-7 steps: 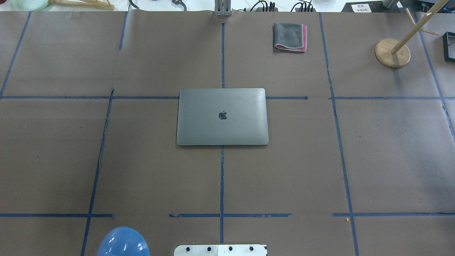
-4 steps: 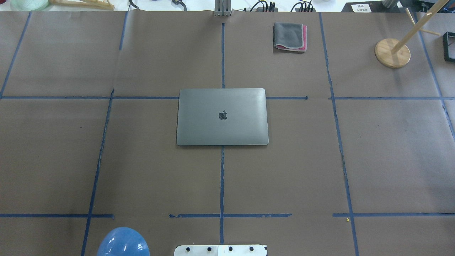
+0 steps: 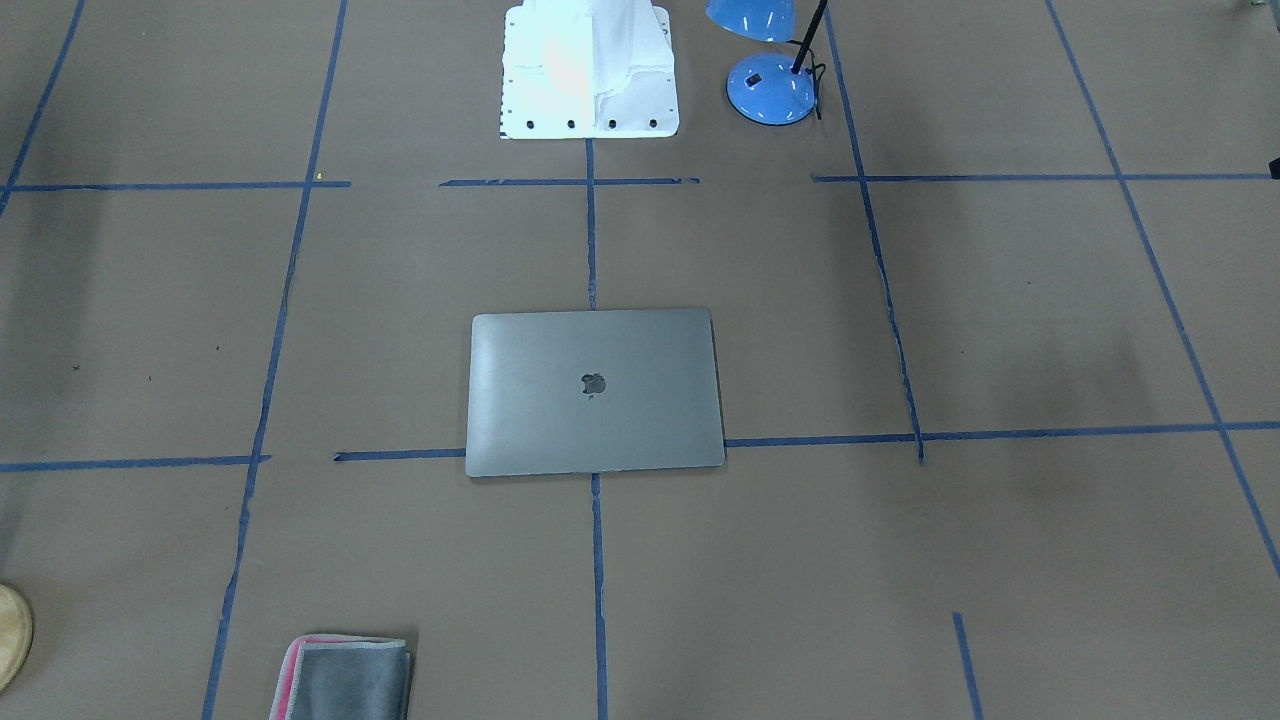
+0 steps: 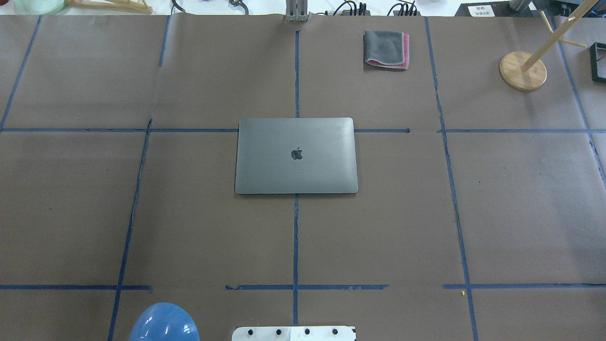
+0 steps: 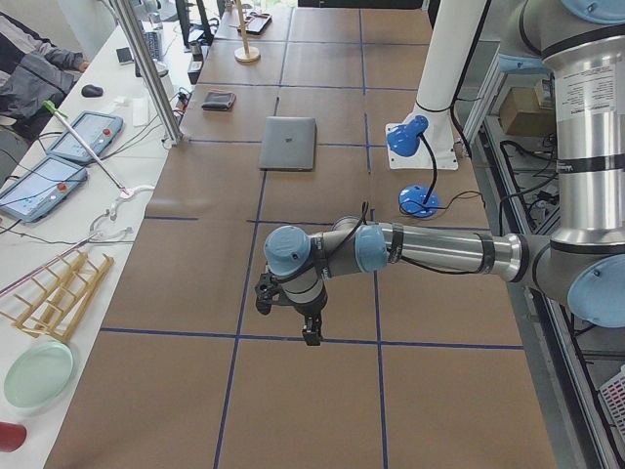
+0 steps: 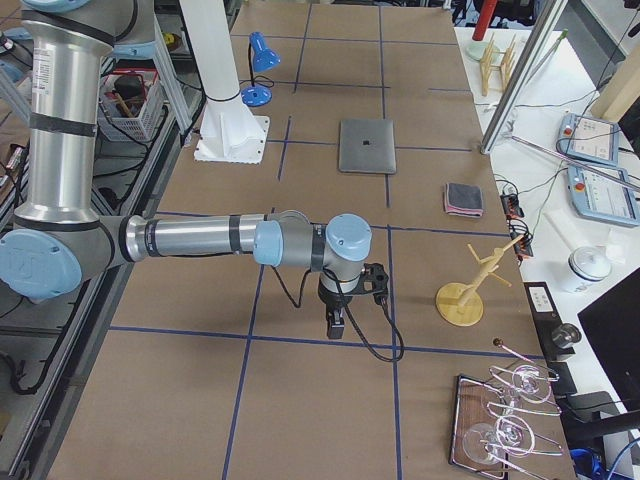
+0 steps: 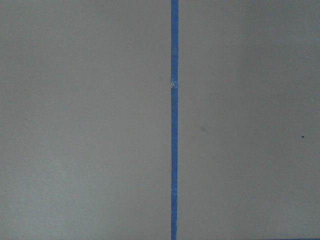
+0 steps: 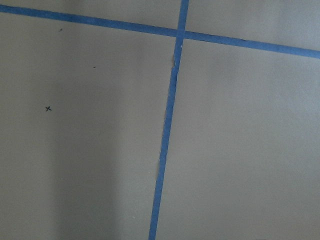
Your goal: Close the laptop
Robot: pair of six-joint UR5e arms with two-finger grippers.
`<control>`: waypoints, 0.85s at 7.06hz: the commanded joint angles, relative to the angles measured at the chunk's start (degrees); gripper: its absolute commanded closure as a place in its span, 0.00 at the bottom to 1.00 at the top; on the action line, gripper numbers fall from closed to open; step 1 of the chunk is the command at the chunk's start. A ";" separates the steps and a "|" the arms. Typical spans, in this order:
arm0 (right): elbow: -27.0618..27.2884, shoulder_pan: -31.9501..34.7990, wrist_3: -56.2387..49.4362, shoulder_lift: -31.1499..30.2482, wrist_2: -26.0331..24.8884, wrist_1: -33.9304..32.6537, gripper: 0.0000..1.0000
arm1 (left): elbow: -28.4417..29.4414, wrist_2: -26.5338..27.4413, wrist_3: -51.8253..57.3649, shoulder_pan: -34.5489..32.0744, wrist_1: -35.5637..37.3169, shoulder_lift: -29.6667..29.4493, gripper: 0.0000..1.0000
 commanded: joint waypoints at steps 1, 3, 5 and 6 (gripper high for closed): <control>-0.13 -0.04 0.15 -0.01 0.14 0.86 0.01 | 0.94 0.60 0.17 0.15 -1.19 -0.88 0.01; -0.05 -0.04 0.16 -0.01 0.23 0.95 0.01 | 1.04 0.43 0.09 0.15 -4.44 -0.62 0.01; -0.04 -0.04 0.16 -0.01 0.23 0.95 0.01 | 1.04 0.25 -0.26 0.15 -7.44 -0.71 0.01; -0.04 -0.04 0.16 -0.01 0.23 0.95 0.01 | 0.86 0.51 -0.01 0.23 -7.44 -0.80 0.01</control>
